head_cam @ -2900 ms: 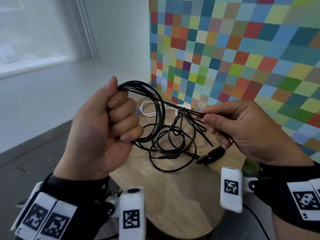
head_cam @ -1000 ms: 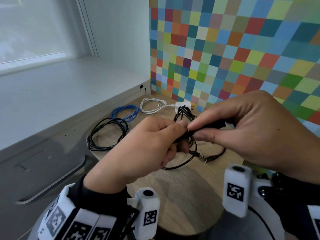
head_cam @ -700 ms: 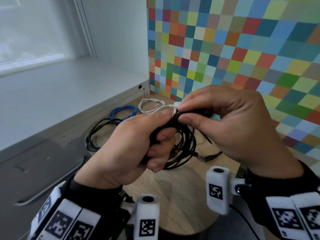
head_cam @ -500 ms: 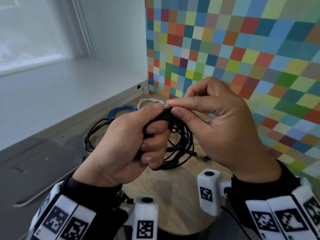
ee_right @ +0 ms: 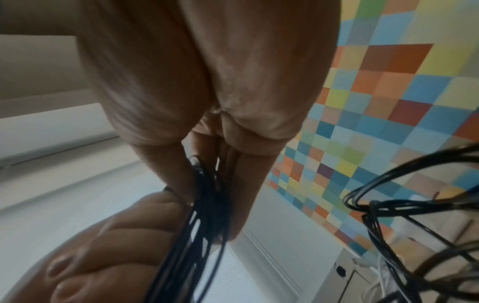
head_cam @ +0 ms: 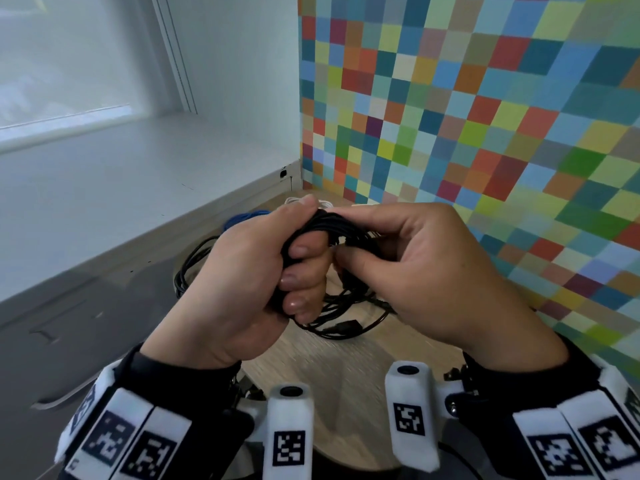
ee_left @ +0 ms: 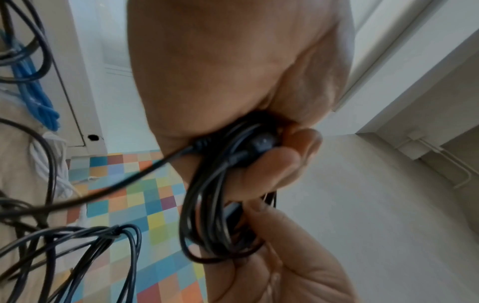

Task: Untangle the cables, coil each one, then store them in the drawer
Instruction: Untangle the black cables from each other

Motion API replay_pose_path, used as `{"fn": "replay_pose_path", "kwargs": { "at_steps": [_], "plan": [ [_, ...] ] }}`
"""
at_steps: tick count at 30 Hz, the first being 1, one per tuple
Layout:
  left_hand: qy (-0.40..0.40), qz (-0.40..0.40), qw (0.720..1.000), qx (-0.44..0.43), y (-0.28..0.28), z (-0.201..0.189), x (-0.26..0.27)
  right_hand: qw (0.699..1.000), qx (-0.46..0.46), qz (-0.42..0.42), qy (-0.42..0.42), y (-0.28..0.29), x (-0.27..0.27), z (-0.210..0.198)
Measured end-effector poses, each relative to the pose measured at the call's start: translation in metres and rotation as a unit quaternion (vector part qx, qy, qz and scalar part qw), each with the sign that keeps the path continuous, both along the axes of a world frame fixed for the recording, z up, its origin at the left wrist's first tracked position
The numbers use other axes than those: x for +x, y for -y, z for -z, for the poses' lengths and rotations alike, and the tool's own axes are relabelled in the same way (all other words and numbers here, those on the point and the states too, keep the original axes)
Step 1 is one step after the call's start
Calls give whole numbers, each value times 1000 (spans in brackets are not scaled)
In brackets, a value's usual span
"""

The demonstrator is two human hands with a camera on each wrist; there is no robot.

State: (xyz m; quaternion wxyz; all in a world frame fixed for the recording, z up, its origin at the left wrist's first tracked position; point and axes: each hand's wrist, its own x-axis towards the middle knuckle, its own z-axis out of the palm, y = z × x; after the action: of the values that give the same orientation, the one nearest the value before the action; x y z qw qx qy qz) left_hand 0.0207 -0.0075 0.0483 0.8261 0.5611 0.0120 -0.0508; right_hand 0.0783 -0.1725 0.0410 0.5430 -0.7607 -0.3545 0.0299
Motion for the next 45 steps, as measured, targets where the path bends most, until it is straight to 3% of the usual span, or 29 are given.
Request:
{"fn": "replay_pose_path", "kwargs": {
  "at_steps": [4, 7, 10, 14, 24, 28, 34, 37, 41, 45],
  "plan": [
    [31, -59, 987, 143, 0, 3, 2, 999, 15, 12, -35, 1, 3, 3],
    [72, -149, 942, 291, -6, 7, 6, 997, 22, -9, -74, 1, 3, 5],
    [128, -152, 931, 307, -9, 7, 4, 990, 68, -33, -121, -1, 2, 6],
    [145, -136, 921, 335, -6, 3, 0, 974, 152, -25, -164, -3, 4, 6],
    [147, -149, 928, 307, -5, 9, 2, 974, 146, -3, -176, -5, 9, 14],
    [144, -139, 931, 306, -4, 7, 3, 948, 196, -48, -247, -8, 8, 13],
    [161, -192, 917, 310, -5, 13, 6, 915, 232, -92, -317, -1, 7, 5],
    [167, -195, 919, 300, -2, 15, 8, 933, 213, -102, -270, -1, 4, 4],
    [165, -191, 927, 278, 0, 16, 9, 974, 168, -15, -151, -6, 0, 7],
    [152, -185, 943, 230, -3, 17, 10, 990, 124, 67, -3, -7, 0, 7]
  ]
}}
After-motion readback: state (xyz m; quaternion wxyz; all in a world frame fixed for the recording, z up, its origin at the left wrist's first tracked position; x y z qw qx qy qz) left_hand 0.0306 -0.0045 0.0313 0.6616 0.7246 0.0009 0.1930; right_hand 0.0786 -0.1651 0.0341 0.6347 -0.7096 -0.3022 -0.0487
